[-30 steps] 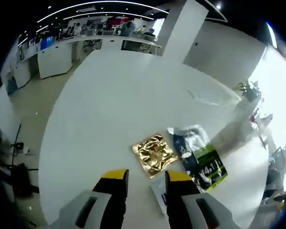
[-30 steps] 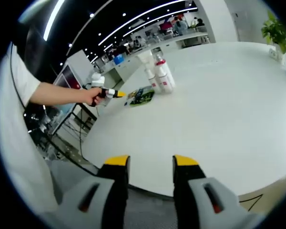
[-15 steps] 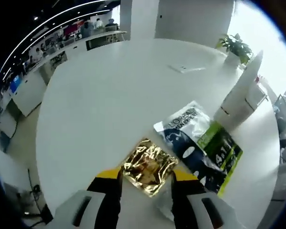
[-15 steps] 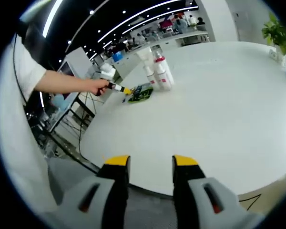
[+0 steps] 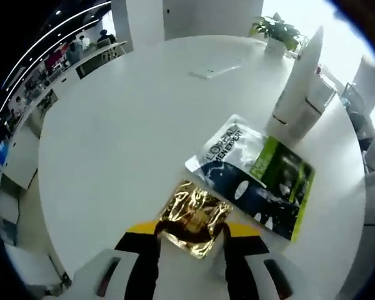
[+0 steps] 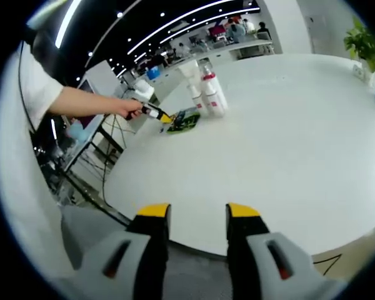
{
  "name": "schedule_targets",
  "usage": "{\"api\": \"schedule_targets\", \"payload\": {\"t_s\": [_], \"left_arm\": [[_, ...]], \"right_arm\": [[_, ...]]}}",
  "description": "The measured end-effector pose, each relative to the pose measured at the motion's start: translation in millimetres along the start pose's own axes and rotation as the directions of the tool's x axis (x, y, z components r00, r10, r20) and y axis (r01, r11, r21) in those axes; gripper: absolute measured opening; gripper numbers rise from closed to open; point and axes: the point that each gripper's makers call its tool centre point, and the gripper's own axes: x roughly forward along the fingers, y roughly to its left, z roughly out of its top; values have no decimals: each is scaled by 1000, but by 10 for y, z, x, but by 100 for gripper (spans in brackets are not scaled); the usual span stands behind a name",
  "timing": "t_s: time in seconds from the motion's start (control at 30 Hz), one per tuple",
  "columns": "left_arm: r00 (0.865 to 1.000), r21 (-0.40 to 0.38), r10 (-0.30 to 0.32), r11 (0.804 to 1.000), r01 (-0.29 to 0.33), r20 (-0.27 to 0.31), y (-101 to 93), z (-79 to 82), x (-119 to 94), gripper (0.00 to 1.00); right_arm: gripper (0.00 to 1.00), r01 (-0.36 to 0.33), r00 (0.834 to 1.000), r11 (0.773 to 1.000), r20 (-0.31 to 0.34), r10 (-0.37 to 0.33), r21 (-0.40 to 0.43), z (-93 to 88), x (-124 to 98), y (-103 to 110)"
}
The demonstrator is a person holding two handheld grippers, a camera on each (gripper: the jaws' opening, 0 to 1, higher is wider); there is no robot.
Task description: Arrange the skincare products in the storage area until every visible bottle or jar stands upright without overlapping.
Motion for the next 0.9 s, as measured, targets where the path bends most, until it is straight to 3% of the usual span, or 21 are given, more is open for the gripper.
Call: {"api": "schedule_targets", "payload": {"t_s": [0.07,0.2,0.33,0.47,0.53,0.63,0.7,0.9], "left_arm": [[1000,11,1,1000,-1,9,-1,21,-26,43],[998,-42,8,999,-5,70,19,127,-105,50],[997,-39,36,999,-34,68,50,78,-162,53],[996,-79,44,996,-38,80,-76,-77,-189,61],[998,-65,49,997,-47,35,-109,-252,-150,62],[998,-71,56,996,-55,13,-130,-416,-111,62],[997,-138,65,989,-58,47,-90,-398,-123,62],[997,-62,78,995,-76,19,-28,-413,-133,62]], "right_arm": [[36,0,1000,1000,0,0,0,0,0,1],[36,6,1000,1000,16,-6,16,27,-13,-18],[36,3,1000,1000,17,-3,11,27,-12,-9],[36,7,1000,1000,24,-7,9,36,-16,-18],[36,4,1000,1000,29,-5,12,42,-20,-19],[36,2,1000,1000,30,-2,8,40,-22,-13],[36,2,1000,1000,31,-2,7,41,-24,-12],[36,1,999,1000,38,-2,8,50,-30,-17]]}}
